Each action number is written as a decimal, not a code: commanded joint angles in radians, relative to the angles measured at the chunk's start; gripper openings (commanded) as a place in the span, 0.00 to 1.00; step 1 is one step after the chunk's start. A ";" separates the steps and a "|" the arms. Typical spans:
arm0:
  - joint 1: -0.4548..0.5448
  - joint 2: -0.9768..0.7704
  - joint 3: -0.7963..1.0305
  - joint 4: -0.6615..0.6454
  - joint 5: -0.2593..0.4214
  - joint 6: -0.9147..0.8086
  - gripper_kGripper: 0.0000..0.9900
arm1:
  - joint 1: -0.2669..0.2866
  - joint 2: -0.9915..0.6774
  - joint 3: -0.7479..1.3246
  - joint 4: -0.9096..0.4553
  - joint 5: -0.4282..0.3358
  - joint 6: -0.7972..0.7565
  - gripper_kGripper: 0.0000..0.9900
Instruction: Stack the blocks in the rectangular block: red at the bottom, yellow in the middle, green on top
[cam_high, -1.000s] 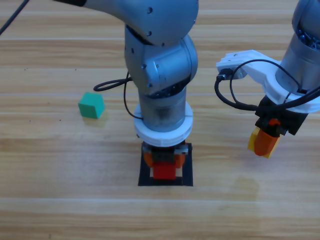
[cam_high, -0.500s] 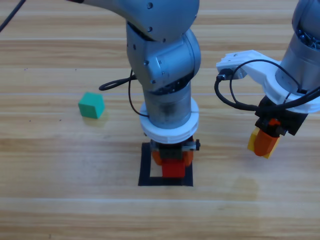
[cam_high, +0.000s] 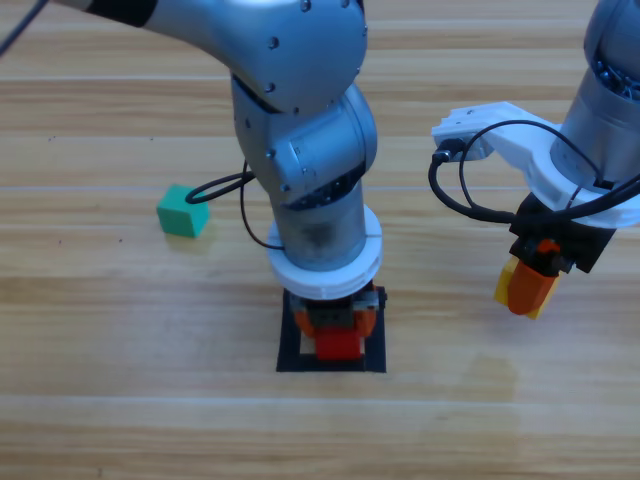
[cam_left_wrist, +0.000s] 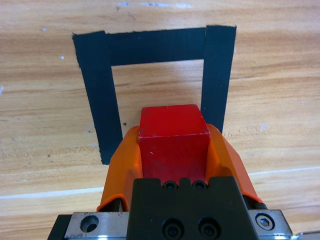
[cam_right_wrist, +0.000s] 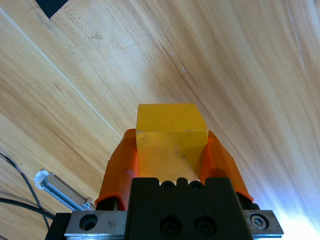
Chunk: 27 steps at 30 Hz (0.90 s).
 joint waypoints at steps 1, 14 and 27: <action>0.029 -0.006 0.020 -0.009 -0.005 0.007 0.00 | 0.029 0.014 0.024 -0.025 0.019 -0.001 0.00; 0.029 0.024 -0.060 0.035 0.012 0.026 0.00 | 0.029 0.014 0.024 -0.026 0.020 -0.003 0.00; 0.027 0.060 -0.077 0.071 0.012 0.043 0.00 | 0.029 0.014 0.027 -0.026 0.023 -0.005 0.00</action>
